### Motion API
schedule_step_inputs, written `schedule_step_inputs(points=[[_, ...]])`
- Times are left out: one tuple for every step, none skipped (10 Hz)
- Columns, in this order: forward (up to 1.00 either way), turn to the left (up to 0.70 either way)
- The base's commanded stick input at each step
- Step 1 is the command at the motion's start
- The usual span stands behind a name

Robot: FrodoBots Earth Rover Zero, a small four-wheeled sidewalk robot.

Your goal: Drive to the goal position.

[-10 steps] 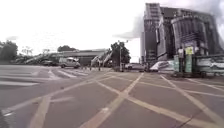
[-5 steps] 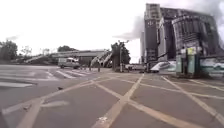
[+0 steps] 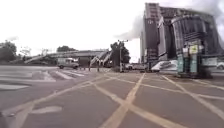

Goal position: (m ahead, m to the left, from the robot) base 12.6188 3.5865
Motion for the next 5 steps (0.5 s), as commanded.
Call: schedule_step_inputs(points=[[0.45,0.0],[0.45,-0.03],[0.45,-0.26],[0.45,-0.27],[0.45,-0.27]])
